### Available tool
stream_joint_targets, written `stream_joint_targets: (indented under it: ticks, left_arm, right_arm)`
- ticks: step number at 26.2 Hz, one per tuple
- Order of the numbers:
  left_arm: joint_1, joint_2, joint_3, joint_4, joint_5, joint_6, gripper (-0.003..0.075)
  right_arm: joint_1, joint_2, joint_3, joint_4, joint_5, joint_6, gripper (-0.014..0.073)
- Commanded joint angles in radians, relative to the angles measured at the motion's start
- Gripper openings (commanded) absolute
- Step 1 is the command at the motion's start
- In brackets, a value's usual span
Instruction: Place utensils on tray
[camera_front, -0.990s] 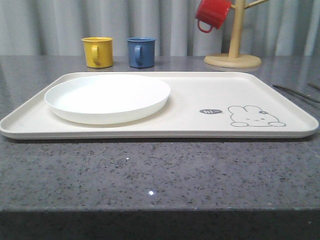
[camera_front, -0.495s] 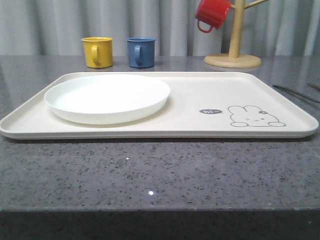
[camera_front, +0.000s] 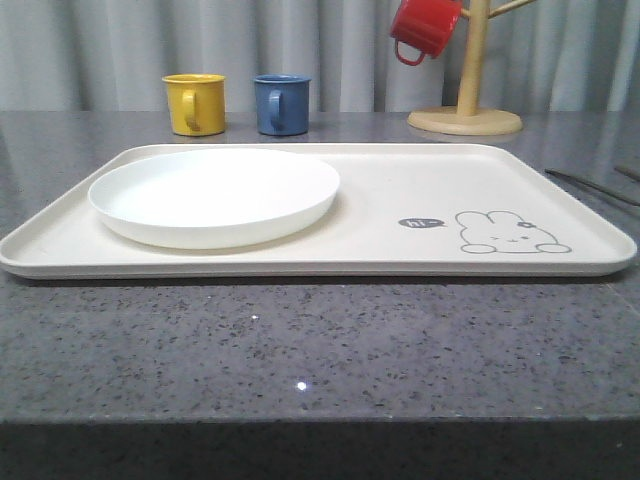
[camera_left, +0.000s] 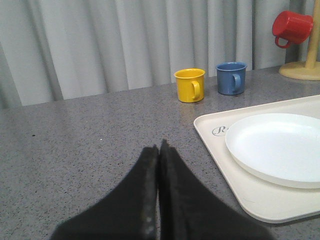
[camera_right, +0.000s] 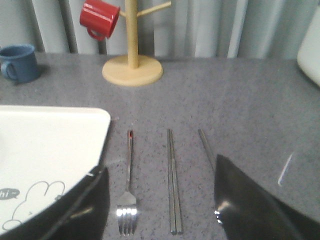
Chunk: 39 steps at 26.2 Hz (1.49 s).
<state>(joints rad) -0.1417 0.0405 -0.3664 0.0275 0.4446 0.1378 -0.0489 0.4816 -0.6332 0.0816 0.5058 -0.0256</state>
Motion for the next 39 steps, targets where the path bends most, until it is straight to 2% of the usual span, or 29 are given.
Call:
stream_joint_targets:
  ticks: [1, 10, 18, 25, 34, 36, 39]
  left_arm:
    - [0.000, 0.012, -0.025, -0.011, -0.078, -0.010, -0.0018]
    - [0.000, 0.012, -0.025, -0.011, -0.078, -0.010, -0.0018]
    - [0.000, 0.012, -0.025, -0.011, -0.078, -0.010, -0.0018]
    - [0.000, 0.012, -0.025, -0.011, -0.078, -0.010, -0.0018]
    - [0.000, 0.012, -0.025, -0.011, -0.078, -0.010, -0.0018]
    - [0.000, 0.012, -0.025, -0.011, -0.078, -0.010, -0.0018]
    - [0.000, 0.012, -0.025, -0.011, -0.078, -0.010, -0.0018]
  right_arm:
    - [-0.004, 0.145, -0.094, -0.001, -0.004, -0.010, 0.0402]
    - [0.035, 0.638, -0.379, -0.001, 0.265, -0.044, 0.0402]
    - [0.125, 0.948, -0.581, -0.001, 0.317, -0.044, 0.0402]
    - [0.125, 1.100, -0.636, 0.000, 0.326, -0.044, 0.0402]
    - [0.125, 1.164, -0.636, 0.000, 0.328, -0.044, 0.0399]
    - [0.125, 1.164, -0.636, 0.000, 0.334, -0.044, 0.0344]
    - [0.125, 1.164, -0.636, 0.000, 0.352, -0.044, 0.0172]
